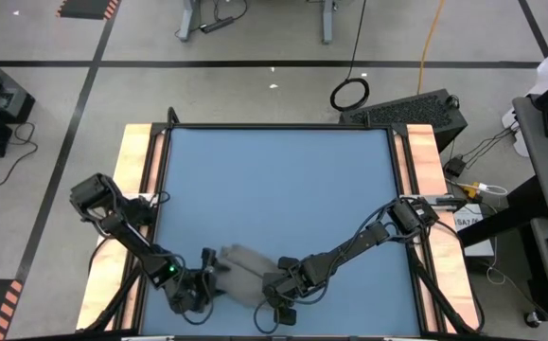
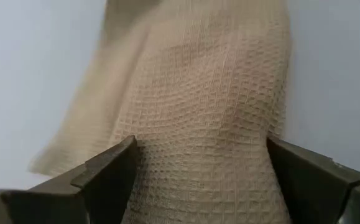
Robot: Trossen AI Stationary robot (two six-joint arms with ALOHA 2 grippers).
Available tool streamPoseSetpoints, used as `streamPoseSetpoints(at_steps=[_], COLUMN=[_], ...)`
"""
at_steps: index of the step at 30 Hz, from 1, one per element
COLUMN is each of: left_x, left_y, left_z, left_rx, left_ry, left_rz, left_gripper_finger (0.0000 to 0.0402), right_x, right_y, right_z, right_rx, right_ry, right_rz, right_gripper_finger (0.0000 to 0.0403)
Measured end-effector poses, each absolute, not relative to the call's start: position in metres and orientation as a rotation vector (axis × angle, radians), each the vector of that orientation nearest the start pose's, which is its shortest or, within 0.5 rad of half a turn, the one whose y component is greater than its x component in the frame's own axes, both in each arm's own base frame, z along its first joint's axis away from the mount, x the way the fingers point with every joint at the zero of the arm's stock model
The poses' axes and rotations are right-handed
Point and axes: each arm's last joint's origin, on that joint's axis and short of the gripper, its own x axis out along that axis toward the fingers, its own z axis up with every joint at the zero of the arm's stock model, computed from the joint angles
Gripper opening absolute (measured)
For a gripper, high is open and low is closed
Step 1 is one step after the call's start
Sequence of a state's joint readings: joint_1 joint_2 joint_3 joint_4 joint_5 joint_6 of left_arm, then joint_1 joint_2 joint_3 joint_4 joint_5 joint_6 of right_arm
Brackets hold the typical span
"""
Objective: Roll towel
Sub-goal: Roll the gray towel
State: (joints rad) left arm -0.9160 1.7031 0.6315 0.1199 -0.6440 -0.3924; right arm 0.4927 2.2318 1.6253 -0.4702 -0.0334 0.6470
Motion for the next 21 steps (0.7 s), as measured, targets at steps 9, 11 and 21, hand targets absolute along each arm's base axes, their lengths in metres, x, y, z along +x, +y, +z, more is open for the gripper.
streamPoseSetpoints(at_steps=[9, 11, 21], left_x=[0.199, 0.2, 0.215], left_y=[-0.198, -0.197, -0.18], left_z=[0.104, 0.104, 0.118], left_rx=[0.132, 0.119, -0.15], left_ry=[0.81, 0.81, 0.891], left_rz=[-0.173, -0.171, -0.207], left_gripper_finger=[0.0221, 0.0165, 0.0042], right_x=[0.402, 0.396, 0.349], right_y=[0.224, 0.228, 0.271], right_z=[0.149, 0.161, 0.196], right_rx=[0.337, 0.327, 0.181], right_ry=[1.148, 1.136, 1.004], right_rz=[0.121, 0.116, -0.016], right_gripper_finger=[0.0107, 0.0135, 0.0236])
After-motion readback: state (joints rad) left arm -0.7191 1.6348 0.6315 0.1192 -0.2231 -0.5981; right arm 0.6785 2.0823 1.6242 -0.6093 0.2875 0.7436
